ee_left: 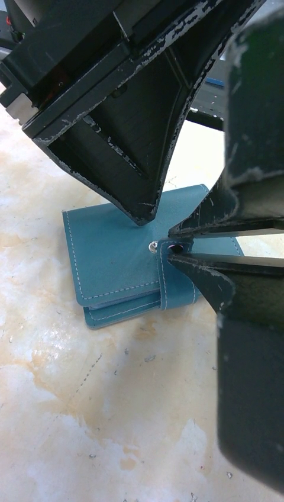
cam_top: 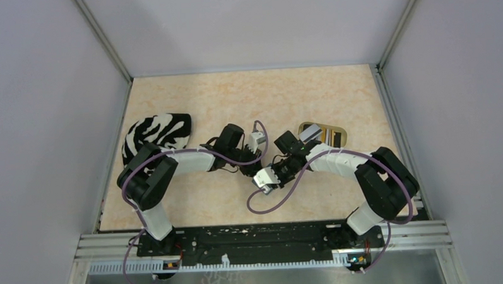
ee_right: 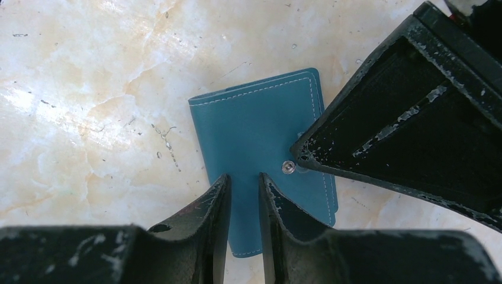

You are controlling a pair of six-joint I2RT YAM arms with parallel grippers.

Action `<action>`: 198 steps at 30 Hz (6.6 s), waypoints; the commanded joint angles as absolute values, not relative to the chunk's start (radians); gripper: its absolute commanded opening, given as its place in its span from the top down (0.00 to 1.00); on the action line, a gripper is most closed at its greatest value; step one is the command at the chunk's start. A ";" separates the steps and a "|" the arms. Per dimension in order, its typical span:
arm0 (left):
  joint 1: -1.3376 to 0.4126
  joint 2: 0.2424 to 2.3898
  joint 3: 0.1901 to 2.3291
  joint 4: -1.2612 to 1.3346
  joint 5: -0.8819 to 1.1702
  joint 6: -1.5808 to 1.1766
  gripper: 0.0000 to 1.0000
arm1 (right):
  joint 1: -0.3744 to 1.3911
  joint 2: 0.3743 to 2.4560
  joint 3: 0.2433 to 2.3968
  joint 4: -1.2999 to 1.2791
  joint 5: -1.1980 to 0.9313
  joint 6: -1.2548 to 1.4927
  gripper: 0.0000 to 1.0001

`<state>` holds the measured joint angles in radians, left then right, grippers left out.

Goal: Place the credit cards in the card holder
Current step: Close the card holder at the center of the board.

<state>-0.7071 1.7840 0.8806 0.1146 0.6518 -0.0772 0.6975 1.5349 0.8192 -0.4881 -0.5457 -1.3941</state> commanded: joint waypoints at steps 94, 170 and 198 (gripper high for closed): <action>-0.873 1.724 0.916 -0.008 0.324 0.006 1.00 | 0.636 1.470 0.859 -0.569 -0.631 -1.414 0.71; -1.143 1.754 0.891 -0.162 -0.129 0.247 1.00 | 0.152 1.228 0.805 -0.827 -1.120 -1.758 0.73; -1.259 1.924 1.017 -0.336 -0.206 0.198 1.00 | 0.113 1.228 0.831 -0.848 -1.146 -1.754 0.74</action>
<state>-1.2251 1.8149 1.0534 -0.1616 -0.3588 0.2565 0.1246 1.2320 0.7750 -0.8322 -1.0729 -1.7439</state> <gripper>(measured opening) 0.005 0.258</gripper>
